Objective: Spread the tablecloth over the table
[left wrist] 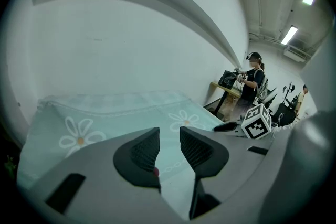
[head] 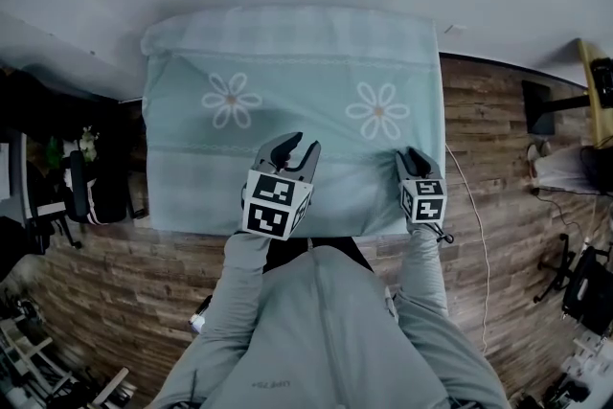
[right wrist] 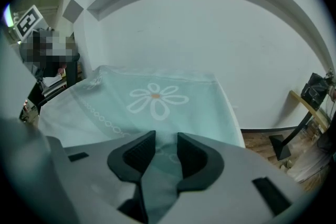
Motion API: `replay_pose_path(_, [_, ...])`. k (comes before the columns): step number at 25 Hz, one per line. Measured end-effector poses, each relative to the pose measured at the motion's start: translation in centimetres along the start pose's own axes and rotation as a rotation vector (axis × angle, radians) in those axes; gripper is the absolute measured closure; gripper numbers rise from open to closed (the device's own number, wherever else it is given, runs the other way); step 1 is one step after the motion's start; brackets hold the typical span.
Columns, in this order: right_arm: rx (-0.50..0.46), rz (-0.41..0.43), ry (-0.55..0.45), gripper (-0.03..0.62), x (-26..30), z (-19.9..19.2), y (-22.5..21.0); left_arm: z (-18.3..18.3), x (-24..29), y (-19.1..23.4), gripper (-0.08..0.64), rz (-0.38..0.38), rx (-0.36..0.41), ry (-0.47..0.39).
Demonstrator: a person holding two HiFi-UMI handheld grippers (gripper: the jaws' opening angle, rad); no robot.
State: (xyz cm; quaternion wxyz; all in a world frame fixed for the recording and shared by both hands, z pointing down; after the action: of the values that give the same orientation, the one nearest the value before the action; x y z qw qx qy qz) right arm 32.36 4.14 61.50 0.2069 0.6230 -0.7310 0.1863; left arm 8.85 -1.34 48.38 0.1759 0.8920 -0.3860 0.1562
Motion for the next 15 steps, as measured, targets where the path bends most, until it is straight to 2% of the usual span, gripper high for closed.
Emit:
replay_pose_path(5, [-0.035, 0.009, -0.001, 0.517, -1.1, -0.6, -3.7, 0.1, 0.2, -0.8, 0.42, -0.005, 0.003, 0.006])
replay_pose_path(10, [-0.097, 0.04, -0.006, 0.537, -1.6, -1.0, -5.2, 0.2, 0.5, -1.4, 0.42, -0.003, 0.007, 0.007])
replay_pose_path(15, [-0.114, 0.04, -0.01, 0.538, -1.3, -0.9, -5.8, 0.1, 0.4, -1.2, 0.42, 0.012, 0.007, 0.002])
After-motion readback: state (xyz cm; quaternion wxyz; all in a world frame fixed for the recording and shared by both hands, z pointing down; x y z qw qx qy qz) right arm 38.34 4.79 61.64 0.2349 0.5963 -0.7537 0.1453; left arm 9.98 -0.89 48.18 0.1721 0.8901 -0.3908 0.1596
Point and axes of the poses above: the fingertips, and each gripper's own axes: x forward along the fingers, y to its left, z out of its top, the point moved 1 cm from there along -x, backward along the fingers, and after that the axes turned 14 degrees about -y, right-handed, at the moved point
